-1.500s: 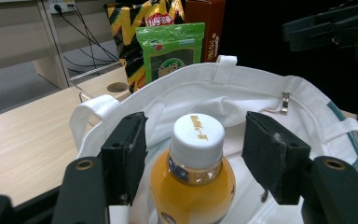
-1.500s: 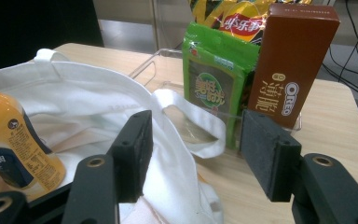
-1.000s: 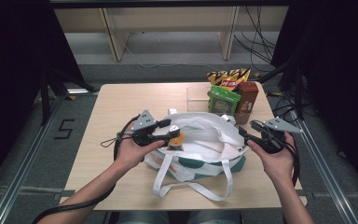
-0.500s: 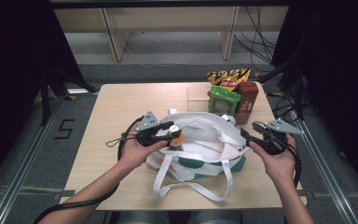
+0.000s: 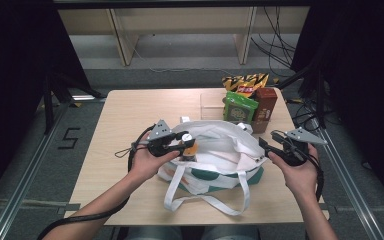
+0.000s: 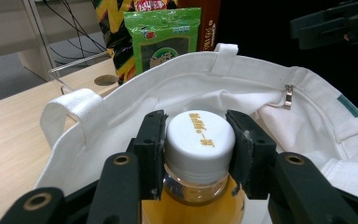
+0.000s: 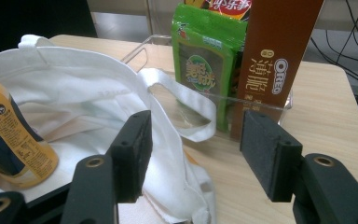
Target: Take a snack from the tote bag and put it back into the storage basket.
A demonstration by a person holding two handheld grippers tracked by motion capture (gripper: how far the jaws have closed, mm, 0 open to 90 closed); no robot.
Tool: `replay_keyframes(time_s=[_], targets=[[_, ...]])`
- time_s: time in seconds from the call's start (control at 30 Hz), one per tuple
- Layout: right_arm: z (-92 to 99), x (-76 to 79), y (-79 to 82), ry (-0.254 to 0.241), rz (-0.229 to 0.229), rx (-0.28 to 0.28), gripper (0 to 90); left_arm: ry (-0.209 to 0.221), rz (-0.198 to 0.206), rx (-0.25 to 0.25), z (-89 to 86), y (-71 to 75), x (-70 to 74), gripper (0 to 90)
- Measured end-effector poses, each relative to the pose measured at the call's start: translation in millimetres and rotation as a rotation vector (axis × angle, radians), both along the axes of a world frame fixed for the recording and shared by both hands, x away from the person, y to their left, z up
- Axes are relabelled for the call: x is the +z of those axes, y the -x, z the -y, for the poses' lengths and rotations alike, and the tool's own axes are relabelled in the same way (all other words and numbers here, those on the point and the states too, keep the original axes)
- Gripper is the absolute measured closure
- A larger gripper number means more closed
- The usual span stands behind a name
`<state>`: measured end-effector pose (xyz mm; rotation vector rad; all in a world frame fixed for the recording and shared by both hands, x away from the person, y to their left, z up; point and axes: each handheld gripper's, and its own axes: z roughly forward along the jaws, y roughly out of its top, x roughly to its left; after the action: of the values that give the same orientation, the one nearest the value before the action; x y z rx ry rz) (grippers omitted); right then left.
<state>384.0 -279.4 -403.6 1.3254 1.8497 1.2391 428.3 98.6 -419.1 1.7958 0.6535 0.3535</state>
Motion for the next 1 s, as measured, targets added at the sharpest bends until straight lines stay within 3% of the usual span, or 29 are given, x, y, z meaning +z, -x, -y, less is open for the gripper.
replay_keyframes(time_s=[0.17, 0.33, 0.5, 0.57, 0.63, 0.67, 0.7, 0.77, 0.8, 1.0], targets=[[0.3, 0.3, 0.1, 0.0, 0.002, -0.001, 44.5, 0.015, 0.005, -0.003, 0.1, -0.8, 3.1, 58.9], [0.6, 0.9, 0.3, -0.012, -0.006, -0.009, 44.5, 0.031, 0.023, -0.005, 1.2, -0.1, 13.6, 58.9], [4.2, 0.0, -1.7, 0.02, 0.018, 0.003, 44.5, 0.043, 0.045, -0.01, 3.5, -1.5, 25.6, 58.9], [4.1, 0.9, -0.7, 0.006, 0.008, 0.006, 44.5, 0.049, 0.052, -0.011, 3.8, -2.5, 29.9, 59.0], [2.6, 0.7, 0.4, -0.001, 0.005, -0.023, 44.6, 0.061, 0.059, -0.01, 4.2, -3.6, 33.4, 58.9], [2.5, -1.0, -0.6, -0.006, 0.038, -0.028, 44.6, 0.063, 0.062, -0.01, 3.8, -4.3, 35.6, 59.0], [2.5, -0.4, 0.2, -0.011, 0.021, -0.03, 44.5, 0.066, 0.064, -0.012, 3.6, -4.7, 36.8, 59.0], [5.2, -1.0, -1.8, 0.013, 0.043, -0.018, 44.5, 0.073, 0.07, -0.011, 3.0, -6.2, 39.9, 59.0], [5.8, 0.4, -0.4, 0.009, 0.008, -0.004, 44.5, 0.075, 0.072, -0.009, 2.9, -6.6, 41.7, 59.0], [5.7, -0.5, -1.1, 0.0, 0.02, -0.019, 44.5, 0.078, 0.089, -0.01, 3.8, -10.3, 53.2, 59.0]])
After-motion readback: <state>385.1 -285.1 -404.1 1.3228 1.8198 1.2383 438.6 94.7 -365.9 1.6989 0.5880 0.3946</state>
